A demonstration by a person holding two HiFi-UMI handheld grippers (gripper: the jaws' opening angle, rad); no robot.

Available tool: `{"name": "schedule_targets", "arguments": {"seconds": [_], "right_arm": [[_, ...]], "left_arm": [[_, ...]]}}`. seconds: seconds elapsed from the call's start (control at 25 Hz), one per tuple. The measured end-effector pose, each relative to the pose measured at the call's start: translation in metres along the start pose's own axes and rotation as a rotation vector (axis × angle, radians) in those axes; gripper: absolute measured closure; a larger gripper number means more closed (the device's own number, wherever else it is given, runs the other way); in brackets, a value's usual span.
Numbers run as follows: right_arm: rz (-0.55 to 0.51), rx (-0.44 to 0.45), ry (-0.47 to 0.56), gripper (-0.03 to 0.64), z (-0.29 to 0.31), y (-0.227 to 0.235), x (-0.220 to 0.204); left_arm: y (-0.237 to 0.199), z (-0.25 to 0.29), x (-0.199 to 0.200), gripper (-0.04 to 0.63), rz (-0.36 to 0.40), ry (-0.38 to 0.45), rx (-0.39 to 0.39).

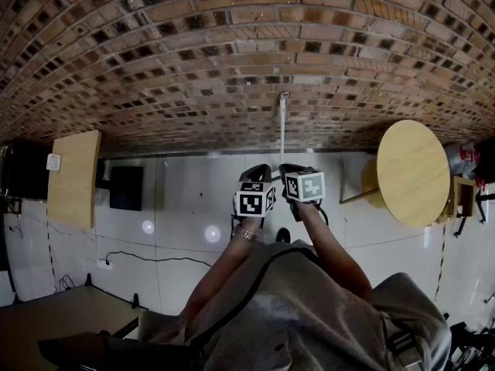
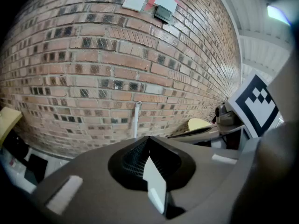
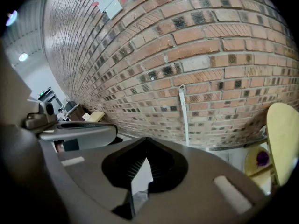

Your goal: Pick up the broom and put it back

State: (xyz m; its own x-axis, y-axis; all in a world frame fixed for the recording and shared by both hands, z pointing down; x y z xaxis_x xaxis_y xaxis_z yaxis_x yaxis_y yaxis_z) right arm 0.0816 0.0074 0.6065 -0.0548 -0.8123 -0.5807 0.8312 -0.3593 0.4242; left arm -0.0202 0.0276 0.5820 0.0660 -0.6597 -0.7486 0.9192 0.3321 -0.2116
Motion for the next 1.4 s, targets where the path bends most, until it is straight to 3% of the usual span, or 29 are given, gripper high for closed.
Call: {"name": "schedule_targets", "arguments": {"seconds": [0.16, 0.32, 0.48, 0.68, 0.92, 1.08, 1.12, 1.4], "right_arm": [[-0.007, -0.013, 0.017, 0.619, 0.042, -0.004, 0.045], [-0.013, -0.084, 0.054, 0.59, 0.077, 0.008, 0.084], [-0.038, -0.167, 0.048, 0.534, 0.117, 0.04, 0.111], [-0.073, -0.262, -0.039, 0.49, 0.177, 0.095, 0.135], [-0.106, -0.325, -0.207, 0.459, 0.249, 0.146, 0.135], [-0.123, -0.33, -0.213, 0.474, 0.276, 0.158, 0.141], [-0.117, -0.332, -0.218, 0.518, 0.278, 0.16, 0.141], [-0.133, -0.315, -0.259, 0.518, 0.238, 0.148, 0.117]], "left_arm": [[-0.058, 0.017, 0.044, 0.624, -0.022, 0.043, 0.007], [-0.097, 0.029, 0.084, 0.624, -0.042, 0.078, -0.014], [-0.115, 0.045, 0.093, 0.624, -0.052, 0.05, -0.044], [-0.125, 0.062, 0.094, 0.624, -0.065, 0.007, -0.048], [-0.147, 0.056, 0.097, 0.624, -0.072, -0.019, 0.026], [-0.165, 0.053, 0.09, 0.624, -0.096, -0.048, 0.08], [-0.167, 0.054, 0.089, 0.624, -0.1, -0.053, 0.087], [-0.163, 0.073, 0.102, 0.624, -0.082, -0.043, 0.064]]}}
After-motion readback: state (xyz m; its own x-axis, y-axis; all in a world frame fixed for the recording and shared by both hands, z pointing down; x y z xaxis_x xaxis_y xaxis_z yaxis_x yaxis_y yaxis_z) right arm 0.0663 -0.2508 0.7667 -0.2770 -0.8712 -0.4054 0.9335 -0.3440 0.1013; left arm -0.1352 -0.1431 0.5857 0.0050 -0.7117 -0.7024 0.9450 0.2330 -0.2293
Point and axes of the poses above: the fingertips, and each gripper's own axes: z forward along the fingers, y to its right, x out of its top, the point moved 6 cm from there along -z, backward along the fingers, and after that the axes turned 4 degrees about z, right-handed, at the moved point
